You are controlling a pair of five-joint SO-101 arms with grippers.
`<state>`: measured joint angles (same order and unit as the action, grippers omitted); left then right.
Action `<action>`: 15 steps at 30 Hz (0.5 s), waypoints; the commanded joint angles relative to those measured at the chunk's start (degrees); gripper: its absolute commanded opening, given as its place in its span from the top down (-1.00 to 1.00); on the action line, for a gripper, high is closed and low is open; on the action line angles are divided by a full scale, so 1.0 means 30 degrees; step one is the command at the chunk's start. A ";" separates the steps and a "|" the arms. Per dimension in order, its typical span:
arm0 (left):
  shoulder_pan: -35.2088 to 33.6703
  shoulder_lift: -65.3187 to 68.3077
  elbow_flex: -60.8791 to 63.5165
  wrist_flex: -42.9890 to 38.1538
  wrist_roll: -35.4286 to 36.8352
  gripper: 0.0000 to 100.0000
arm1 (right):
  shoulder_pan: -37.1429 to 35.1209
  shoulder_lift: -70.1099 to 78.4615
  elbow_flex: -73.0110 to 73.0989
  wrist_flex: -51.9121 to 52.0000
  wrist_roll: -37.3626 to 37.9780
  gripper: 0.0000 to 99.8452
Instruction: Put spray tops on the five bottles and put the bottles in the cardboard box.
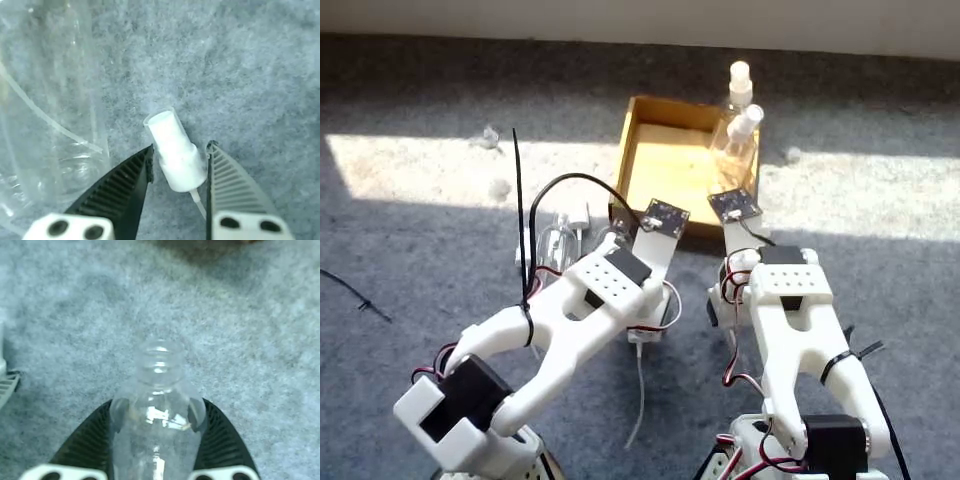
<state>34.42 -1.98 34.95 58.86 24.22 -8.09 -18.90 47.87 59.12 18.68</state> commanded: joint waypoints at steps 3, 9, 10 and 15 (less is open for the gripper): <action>0.0132 -0.0073 -0.0366 0.0352 -0.2110 0.67 | 0.0220 -0.0073 -0.0103 -0.0190 -0.0176 0.97; 0.0308 -0.0073 0.0220 0.0410 -0.2901 0.76 | 0.0190 -0.0073 -0.0073 -0.0190 -0.0176 0.97; 0.0278 -0.0073 0.0220 0.0410 -0.2930 0.80 | 0.0190 -0.0073 -0.0073 -0.0190 -0.0176 0.97; 0.0278 -0.0073 0.0161 0.0440 -0.4161 0.93 | 0.0190 -0.0073 -0.0073 -0.0190 -0.0176 0.97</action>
<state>34.77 -1.98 35.82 59.74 15.78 -8.09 -18.90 47.87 59.12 18.68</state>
